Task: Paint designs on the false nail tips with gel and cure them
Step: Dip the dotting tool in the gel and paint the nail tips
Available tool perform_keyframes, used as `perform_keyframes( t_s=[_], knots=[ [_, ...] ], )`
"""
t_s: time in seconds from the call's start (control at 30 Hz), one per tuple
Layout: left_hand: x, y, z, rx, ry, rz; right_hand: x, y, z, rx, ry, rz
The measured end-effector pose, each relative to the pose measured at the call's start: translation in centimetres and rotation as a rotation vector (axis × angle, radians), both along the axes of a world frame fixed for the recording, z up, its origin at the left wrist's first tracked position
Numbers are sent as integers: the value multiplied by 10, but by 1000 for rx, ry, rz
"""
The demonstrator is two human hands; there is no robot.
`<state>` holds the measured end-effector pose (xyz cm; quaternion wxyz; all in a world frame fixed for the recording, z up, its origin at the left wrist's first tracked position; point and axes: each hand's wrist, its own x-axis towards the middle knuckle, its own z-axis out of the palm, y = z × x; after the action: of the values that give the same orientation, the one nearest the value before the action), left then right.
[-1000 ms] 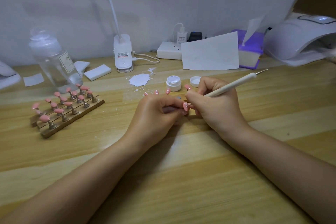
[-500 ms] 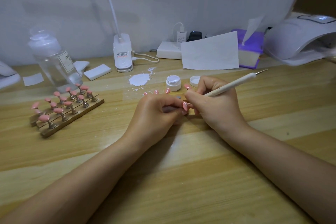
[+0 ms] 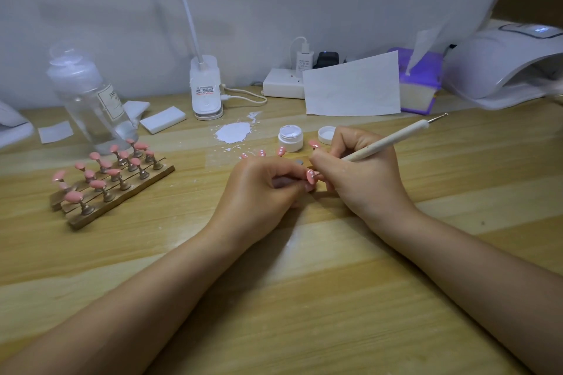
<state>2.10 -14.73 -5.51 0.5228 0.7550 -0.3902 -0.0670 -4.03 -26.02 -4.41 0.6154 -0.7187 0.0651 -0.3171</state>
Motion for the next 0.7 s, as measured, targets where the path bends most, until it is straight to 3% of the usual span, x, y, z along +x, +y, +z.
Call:
perform_keyframes(
  t_s=[0.7],
  knots=[
    [0,0,0,-28,5,-28,-1,0,1,3,0,18]
  ],
)
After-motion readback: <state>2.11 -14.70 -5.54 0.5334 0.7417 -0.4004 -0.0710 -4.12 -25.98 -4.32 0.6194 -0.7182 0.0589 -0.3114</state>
